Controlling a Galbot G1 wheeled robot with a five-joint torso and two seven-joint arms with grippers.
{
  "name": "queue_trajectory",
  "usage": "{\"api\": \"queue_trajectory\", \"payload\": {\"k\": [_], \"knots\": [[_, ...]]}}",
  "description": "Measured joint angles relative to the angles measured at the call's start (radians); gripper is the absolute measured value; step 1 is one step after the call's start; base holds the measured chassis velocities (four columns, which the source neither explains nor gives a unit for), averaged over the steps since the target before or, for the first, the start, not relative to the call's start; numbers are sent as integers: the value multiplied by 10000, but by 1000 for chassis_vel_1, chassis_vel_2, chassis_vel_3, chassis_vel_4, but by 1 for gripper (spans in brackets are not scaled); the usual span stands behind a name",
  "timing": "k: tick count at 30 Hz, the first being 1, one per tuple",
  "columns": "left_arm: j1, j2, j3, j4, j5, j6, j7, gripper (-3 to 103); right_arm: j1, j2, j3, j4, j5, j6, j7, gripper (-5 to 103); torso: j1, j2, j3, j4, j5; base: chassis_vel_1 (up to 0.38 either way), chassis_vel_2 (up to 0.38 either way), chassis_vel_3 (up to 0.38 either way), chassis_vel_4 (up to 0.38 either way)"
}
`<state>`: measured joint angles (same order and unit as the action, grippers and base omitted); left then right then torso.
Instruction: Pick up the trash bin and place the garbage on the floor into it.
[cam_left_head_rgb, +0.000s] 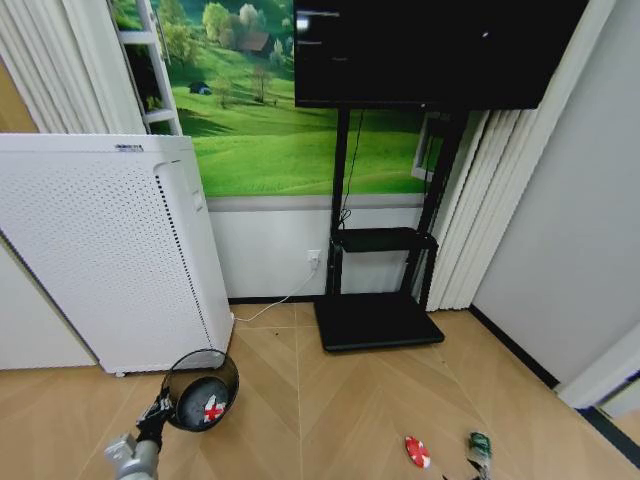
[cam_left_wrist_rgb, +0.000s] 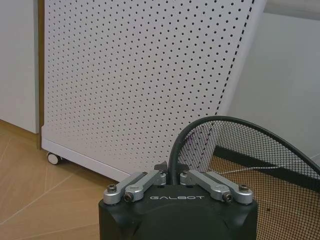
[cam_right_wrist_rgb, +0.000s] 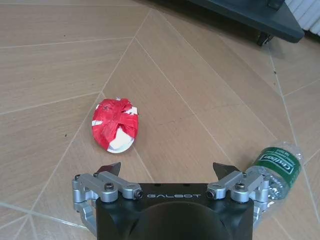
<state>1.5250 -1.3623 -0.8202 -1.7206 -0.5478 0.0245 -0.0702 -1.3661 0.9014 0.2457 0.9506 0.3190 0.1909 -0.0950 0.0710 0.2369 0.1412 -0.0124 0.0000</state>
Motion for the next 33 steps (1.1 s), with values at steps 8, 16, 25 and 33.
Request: {"api": "queue_trajectory", "payload": {"k": [8, 16, 25, 33], "knots": [[77, -37, -82, -112, 82, -1, -12, 6, -61, 165, -101, 141, 227, -238, 39, 100, 0, -1, 0, 0, -1, 0, 0, 0, 0], [62, -208, -128, -23, 249, -98, -22, 6, -747, 335, 68, 769, 416, -291, 122, 100, 0, -2, 0, -2, -1, 0, 0, 0, 0], [143, -346, -133, -24, 380, -158, -21, 6, -680, 656, -102, 718, 41, -97, 123, 100, 1, -2, 0, 0, -1, 0, 0, 0, 0], [396, -305, -348, -97, 439, -267, -5, 6, -354, 1014, -428, 621, -293, -65, 75, 100, 0, -1, -1, 0, -1, 0, 0, 0, 0]]}}
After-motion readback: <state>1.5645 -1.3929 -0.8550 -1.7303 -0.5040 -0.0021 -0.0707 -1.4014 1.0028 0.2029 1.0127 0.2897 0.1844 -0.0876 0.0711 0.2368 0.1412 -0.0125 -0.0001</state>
